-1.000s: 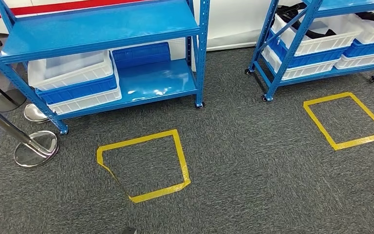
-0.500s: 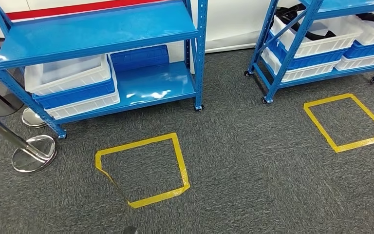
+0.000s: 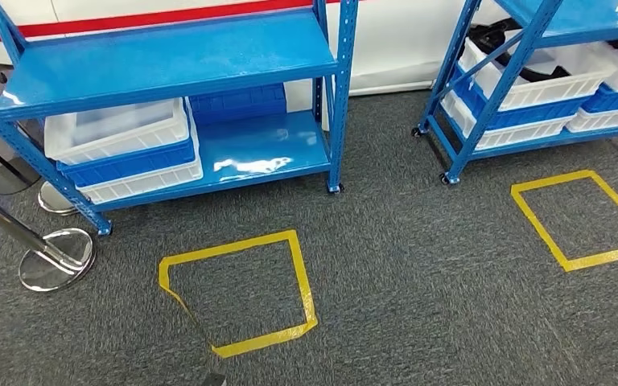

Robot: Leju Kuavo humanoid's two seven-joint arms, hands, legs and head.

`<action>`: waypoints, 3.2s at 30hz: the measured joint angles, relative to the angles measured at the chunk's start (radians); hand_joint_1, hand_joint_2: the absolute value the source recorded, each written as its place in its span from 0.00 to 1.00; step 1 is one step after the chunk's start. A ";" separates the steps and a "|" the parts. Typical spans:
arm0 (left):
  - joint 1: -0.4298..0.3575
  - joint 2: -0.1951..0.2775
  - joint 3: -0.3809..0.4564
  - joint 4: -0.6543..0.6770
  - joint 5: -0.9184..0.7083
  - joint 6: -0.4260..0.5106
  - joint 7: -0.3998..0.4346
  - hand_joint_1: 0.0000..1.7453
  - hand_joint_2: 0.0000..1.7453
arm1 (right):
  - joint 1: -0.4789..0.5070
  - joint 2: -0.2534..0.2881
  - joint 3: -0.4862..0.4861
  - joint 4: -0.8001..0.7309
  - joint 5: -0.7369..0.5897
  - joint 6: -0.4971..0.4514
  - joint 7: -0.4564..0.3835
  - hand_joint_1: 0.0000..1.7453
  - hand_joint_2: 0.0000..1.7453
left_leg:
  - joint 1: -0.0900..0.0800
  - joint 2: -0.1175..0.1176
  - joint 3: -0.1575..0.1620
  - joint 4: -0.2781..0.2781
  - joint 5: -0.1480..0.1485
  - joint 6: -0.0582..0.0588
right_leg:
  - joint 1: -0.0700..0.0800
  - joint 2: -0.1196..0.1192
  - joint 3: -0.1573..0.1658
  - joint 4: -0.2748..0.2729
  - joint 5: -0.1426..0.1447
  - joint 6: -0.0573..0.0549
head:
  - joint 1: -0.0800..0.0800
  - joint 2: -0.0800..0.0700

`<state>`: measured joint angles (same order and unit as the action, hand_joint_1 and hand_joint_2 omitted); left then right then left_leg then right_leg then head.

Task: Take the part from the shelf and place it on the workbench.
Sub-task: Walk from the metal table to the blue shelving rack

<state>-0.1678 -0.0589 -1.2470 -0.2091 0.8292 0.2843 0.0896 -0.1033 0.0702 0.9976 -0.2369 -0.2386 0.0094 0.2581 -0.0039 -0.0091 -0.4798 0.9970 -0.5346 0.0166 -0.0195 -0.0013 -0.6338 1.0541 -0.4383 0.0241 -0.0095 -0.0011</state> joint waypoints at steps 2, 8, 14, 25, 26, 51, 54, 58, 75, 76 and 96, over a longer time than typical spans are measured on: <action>-0.002 0.000 0.000 0.000 0.000 0.000 0.000 0.00 0.00 | 0.000 0.000 0.000 0.000 -0.003 0.000 -0.001 0.00 0.00 | -0.001 0.002 0.004 0.004 -0.006 -0.008 | 0.000 -0.001 0.010 -0.004 -0.001 -0.018 | 0.000 0.000; -0.003 0.000 0.000 0.000 0.000 0.000 0.000 0.00 0.00 | 0.000 0.000 0.000 0.002 -0.004 0.000 -0.001 0.00 0.00 | 0.006 0.004 -0.162 0.273 -0.071 -0.033 | -0.004 0.000 0.064 -0.019 -0.035 -0.042 | -0.005 0.000; 0.000 0.001 0.000 0.000 0.001 0.000 0.000 0.00 0.00 | 0.002 0.003 0.002 0.002 -0.002 0.008 0.000 0.00 0.00 | -0.010 0.012 -0.177 0.082 0.085 0.010 | 0.007 0.002 0.137 -0.023 -0.092 -0.036 | -0.002 0.000; 0.003 0.002 -0.001 0.001 0.004 0.003 -0.002 0.00 0.00 | -0.002 0.006 0.006 0.002 -0.001 0.008 -0.001 0.00 0.00 | -0.008 0.004 -0.098 -0.012 0.109 0.037 | 0.008 -0.002 0.162 0.012 -0.113 -0.004 | 0.005 0.000; 0.002 0.002 -0.001 0.001 0.004 0.004 -0.003 0.00 0.00 | -0.002 0.006 0.008 0.002 -0.002 0.008 0.000 0.00 0.00 | -0.008 -0.001 -0.078 -0.014 0.094 0.038 | 0.008 -0.002 0.112 0.054 -0.131 -0.001 | 0.007 0.000; -0.006 0.000 -0.014 0.001 0.000 0.016 -0.007 0.00 0.00 | -0.004 0.006 0.023 0.004 -0.004 0.012 0.000 0.00 0.00 | 0.002 0.018 -0.091 -0.001 0.090 0.019 | 0.010 -0.015 0.054 0.014 -0.057 -0.003 | 0.005 0.000; -0.008 0.000 -0.014 0.001 0.000 0.020 -0.009 0.00 0.25 | -0.004 0.005 0.023 0.004 -0.004 0.005 0.000 0.00 0.00 | 0.000 0.017 -0.090 -0.003 0.090 0.030 | 0.010 -0.006 -0.026 0.187 -0.147 0.002 | 0.011 0.000; -0.007 -0.001 -0.015 0.001 0.001 0.025 -0.007 0.00 1.00 | -0.002 0.005 0.025 0.004 -0.005 -0.001 0.000 0.00 0.00 | -0.001 0.008 -0.088 0.005 0.082 0.029 | 0.008 -0.004 -0.012 0.150 -0.087 0.002 | 0.012 0.000; -0.005 0.001 -0.024 0.001 0.019 0.041 -0.008 0.00 1.00 | -0.003 0.004 0.025 0.005 -0.043 -0.018 0.020 0.00 1.00 | 0.000 0.006 -0.131 0.083 0.067 -0.003 | 0.007 -0.001 0.068 -0.018 -0.032 -0.037 | 0.001 0.000; -0.007 0.001 -0.024 0.001 0.020 0.042 -0.009 0.00 1.00 | -0.004 0.004 0.025 0.005 -0.044 -0.020 0.021 0.00 1.00 | -0.003 0.006 -0.111 0.040 0.078 0.001 | 0.008 -0.001 0.067 -0.018 -0.034 -0.034 | 0.001 0.000; 0.009 0.003 -0.024 0.002 0.037 0.052 0.027 0.00 0.00 | -0.020 -0.004 0.018 0.006 -0.061 -0.053 0.084 0.00 0.00 | -0.005 0.004 -0.097 0.013 0.080 0.003 | 0.012 -0.003 0.076 -0.033 -0.029 -0.024 | 0.005 0.000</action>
<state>-0.1583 -0.0558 -1.2708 -0.2075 0.8661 0.3365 0.1167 -0.1233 0.0660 1.0151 -0.2312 -0.3000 -0.0438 0.3419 -0.0090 -0.0049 -0.5768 1.0104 -0.4549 0.0191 -0.0071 -0.0042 -0.5582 1.0209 -0.4674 0.0006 -0.0046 -0.0011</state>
